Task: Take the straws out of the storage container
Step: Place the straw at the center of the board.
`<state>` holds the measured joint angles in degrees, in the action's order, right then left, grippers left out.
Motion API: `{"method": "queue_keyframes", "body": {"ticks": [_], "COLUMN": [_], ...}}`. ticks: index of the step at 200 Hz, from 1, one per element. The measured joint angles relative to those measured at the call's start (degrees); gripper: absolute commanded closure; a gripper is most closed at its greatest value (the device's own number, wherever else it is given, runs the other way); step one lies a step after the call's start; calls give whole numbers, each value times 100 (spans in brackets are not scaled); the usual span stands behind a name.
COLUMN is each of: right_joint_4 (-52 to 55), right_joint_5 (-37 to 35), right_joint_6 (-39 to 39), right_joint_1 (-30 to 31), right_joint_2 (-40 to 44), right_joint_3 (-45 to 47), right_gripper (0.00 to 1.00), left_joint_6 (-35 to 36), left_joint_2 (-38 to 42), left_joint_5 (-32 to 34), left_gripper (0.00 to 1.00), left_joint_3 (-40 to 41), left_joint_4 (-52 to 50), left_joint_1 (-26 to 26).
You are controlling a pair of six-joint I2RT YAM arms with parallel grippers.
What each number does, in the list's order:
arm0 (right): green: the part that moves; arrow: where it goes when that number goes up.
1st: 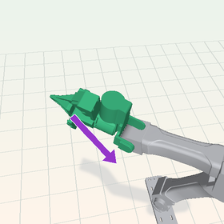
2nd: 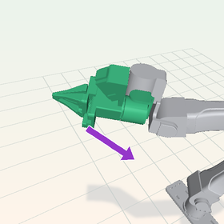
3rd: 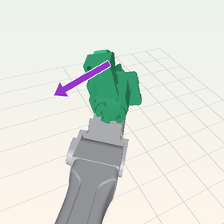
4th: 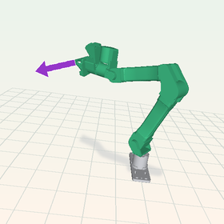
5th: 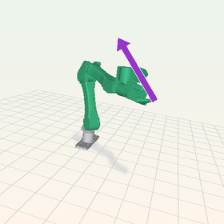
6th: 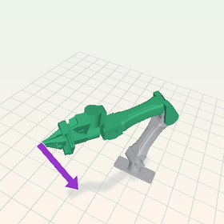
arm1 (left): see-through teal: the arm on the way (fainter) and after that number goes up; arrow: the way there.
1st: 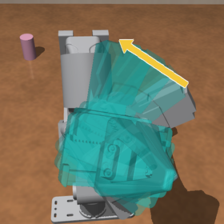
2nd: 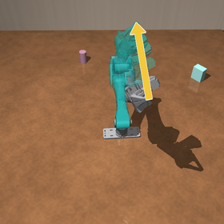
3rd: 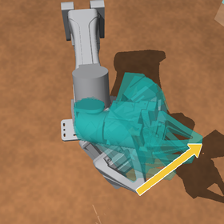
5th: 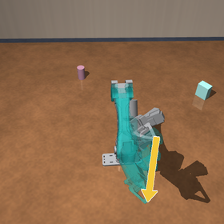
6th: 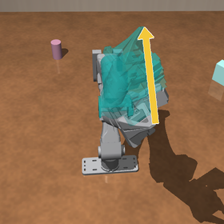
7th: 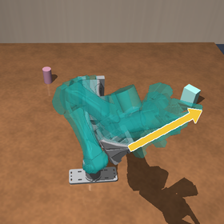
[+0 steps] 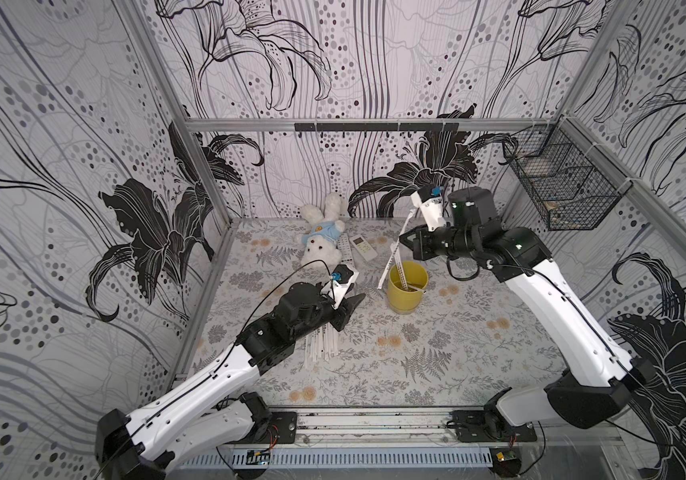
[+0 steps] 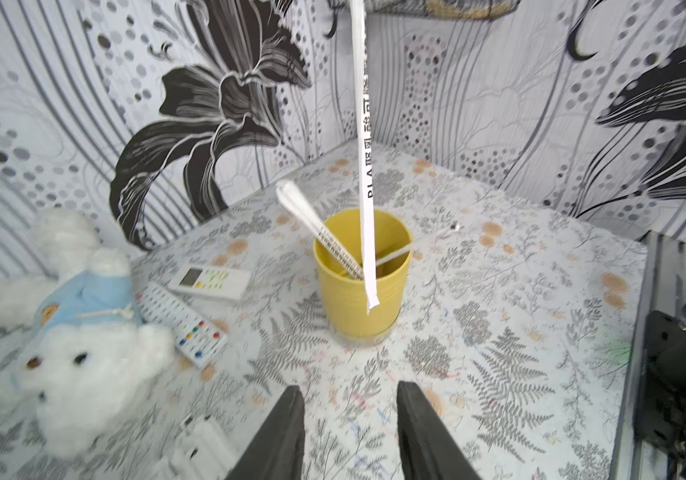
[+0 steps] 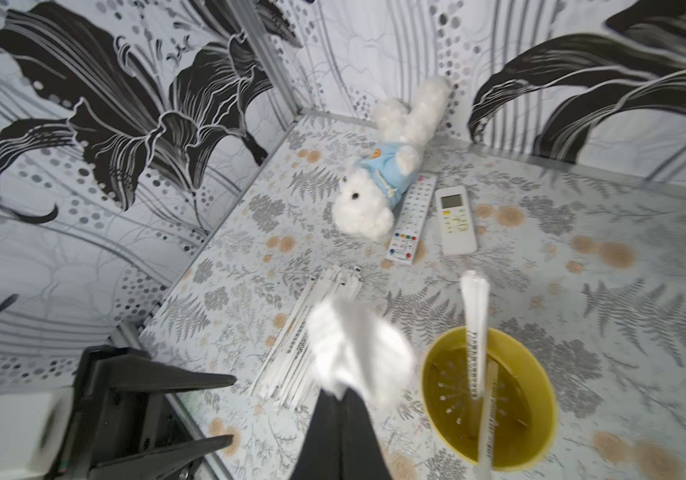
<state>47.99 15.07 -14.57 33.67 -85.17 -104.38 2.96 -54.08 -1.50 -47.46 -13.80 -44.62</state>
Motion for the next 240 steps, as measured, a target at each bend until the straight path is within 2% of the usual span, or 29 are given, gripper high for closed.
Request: {"method": "queue_keyframes", "body": {"ticks": [41,89,104,155,240], "right_joint_4": [-37,125,160,225,365], "right_joint_5": [1003,1843,2037,2511,2743], "right_joint_6": [-109,-107,-118,-227,-256], "right_joint_1": [389,643,686,763,763], "right_joint_2": [-1445,-2999,-3283,-4109,-5010], "right_joint_3": [-317,-1169,-1360,-1910,-2127], "right_gripper": [100,100,100,100,100], "left_joint_6": [-168,-164,-164,-42,223], "left_joint_2": [498,885,887,656,474], "left_joint_5": [671,1250,1362,1921,2798], "left_gripper": [59,58,55,54,54], "left_joint_3": [295,455,457,470,472], "left_joint_4": [-918,-1410,-1445,-1462,-1963], "left_joint_1": [2,2,2,2,2]}}
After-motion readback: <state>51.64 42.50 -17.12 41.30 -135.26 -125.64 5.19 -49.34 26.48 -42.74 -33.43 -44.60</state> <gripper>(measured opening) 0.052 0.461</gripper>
